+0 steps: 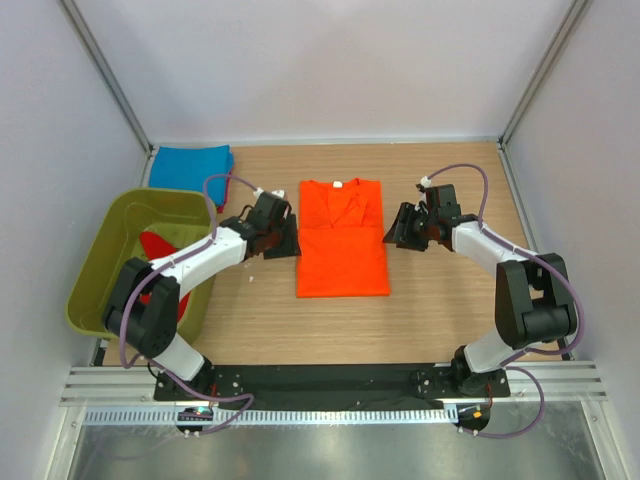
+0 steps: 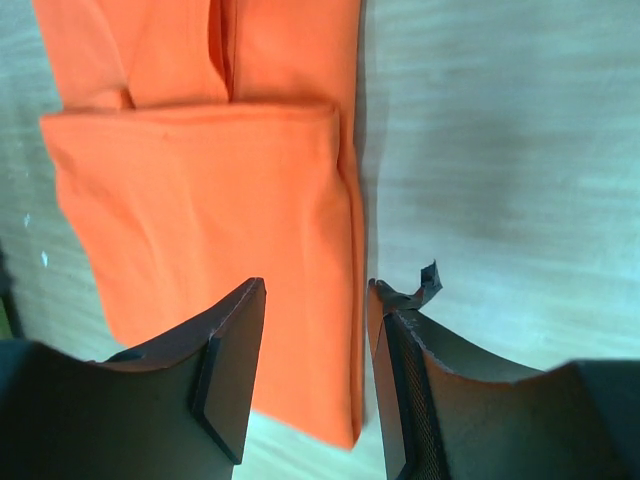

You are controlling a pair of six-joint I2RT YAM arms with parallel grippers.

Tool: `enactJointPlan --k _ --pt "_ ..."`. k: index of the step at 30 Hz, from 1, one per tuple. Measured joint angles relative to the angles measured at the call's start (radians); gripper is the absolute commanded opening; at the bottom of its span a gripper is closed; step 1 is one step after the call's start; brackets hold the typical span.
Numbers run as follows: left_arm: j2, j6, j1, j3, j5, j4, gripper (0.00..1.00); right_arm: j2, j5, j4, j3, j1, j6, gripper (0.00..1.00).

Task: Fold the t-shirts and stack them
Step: Fold the tshirt

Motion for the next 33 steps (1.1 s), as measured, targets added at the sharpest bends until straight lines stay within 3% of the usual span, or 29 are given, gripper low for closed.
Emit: enactJointPlan --k 7,13,17,20,22,23,24,25,26,33 --pt "-0.035 -0.065 0.005 -0.241 0.171 0.023 0.52 -0.065 -0.061 -0.103 -0.121 0.012 0.002 0.52" --pt "-0.034 -0.107 0.005 -0.286 0.252 0.083 0.52 -0.091 -0.125 -0.094 -0.236 0.046 0.043 0.51" --pt "-0.031 -0.12 0.005 -0.296 0.272 0.108 0.5 -0.117 -0.155 -0.034 -0.295 0.055 0.077 0.39" --pt "-0.013 -0.126 0.006 -0.295 0.295 0.13 0.43 -0.138 -0.159 -0.001 -0.332 0.055 0.097 0.38" --pt "0.003 -0.14 0.006 -0.292 0.317 0.146 0.29 -0.151 -0.157 0.009 -0.345 0.055 0.107 0.34" --pt "0.012 -0.146 0.006 -0.292 0.325 0.15 0.22 -0.158 -0.156 0.01 -0.351 0.055 0.109 0.21" --pt "0.019 -0.15 0.007 -0.292 0.336 0.153 0.09 -0.162 -0.153 0.008 -0.356 0.056 0.108 0.15" --pt "0.023 -0.155 0.007 -0.292 0.341 0.152 0.04 -0.171 -0.142 0.0 -0.363 0.056 0.111 0.05" --pt "0.025 -0.154 0.006 -0.293 0.343 0.147 0.0 -0.177 -0.138 -0.008 -0.369 0.056 0.111 0.03" --pt "-0.038 -0.177 0.004 -0.299 0.35 0.073 0.0 -0.336 -0.11 -0.127 -0.38 0.06 0.115 0.01"
